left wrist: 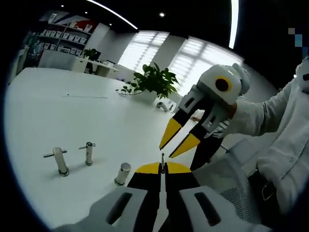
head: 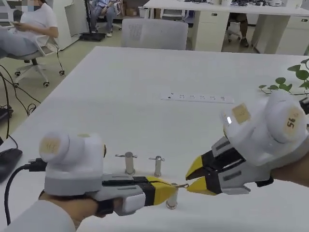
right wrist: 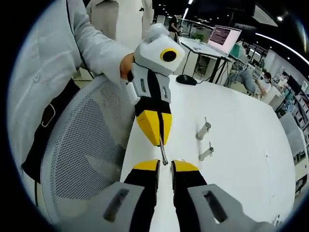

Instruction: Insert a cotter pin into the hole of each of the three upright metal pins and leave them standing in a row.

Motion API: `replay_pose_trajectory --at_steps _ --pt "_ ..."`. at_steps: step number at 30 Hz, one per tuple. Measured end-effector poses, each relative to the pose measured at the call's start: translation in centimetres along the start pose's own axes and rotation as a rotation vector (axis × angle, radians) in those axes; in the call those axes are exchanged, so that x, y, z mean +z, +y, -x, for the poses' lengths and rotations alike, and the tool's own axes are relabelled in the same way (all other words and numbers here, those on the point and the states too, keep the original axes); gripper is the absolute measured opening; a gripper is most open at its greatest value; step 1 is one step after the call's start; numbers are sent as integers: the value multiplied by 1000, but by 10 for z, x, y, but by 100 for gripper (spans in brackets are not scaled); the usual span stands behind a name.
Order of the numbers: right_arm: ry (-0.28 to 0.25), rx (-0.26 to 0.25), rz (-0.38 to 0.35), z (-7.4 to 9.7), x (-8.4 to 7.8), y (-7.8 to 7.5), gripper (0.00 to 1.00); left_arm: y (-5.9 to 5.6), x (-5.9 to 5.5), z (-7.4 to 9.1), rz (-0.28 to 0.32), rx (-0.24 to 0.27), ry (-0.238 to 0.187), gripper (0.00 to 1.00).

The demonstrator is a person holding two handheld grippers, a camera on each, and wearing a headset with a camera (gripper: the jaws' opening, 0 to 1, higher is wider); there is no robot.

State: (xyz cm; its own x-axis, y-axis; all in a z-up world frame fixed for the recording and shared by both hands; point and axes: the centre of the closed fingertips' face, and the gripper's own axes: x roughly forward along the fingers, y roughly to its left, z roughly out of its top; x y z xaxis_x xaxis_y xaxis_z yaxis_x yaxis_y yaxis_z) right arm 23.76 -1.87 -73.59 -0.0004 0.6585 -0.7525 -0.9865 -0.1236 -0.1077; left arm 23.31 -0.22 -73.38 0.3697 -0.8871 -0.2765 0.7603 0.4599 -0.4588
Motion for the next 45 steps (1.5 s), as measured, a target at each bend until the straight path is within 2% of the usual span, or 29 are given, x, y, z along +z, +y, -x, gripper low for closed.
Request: replay_pose_trajectory --at_steps 8,11,14,26,31,41,43,45 --pt "-85 55 -81 -1 3 6 12 -6 4 3 -180 -39 -1 0" --pt "-134 78 -74 0 9 10 12 -8 4 4 -220 -51 2 0" --pt "-172 98 -65 1 15 14 11 -14 8 4 -262 -77 -17 0" --pt "-201 124 -52 3 19 18 7 -18 10 7 -336 -116 -22 0" --pt "-210 149 -33 3 20 25 5 -22 8 7 -372 -136 -5 0" --pt "-198 144 -36 3 16 24 4 -22 7 5 -380 -143 2 1" --pt "-191 132 -44 3 14 21 3 -20 7 4 -355 -138 3 5" --pt "-187 125 -49 3 13 19 3 -17 6 3 -344 -128 6 14"
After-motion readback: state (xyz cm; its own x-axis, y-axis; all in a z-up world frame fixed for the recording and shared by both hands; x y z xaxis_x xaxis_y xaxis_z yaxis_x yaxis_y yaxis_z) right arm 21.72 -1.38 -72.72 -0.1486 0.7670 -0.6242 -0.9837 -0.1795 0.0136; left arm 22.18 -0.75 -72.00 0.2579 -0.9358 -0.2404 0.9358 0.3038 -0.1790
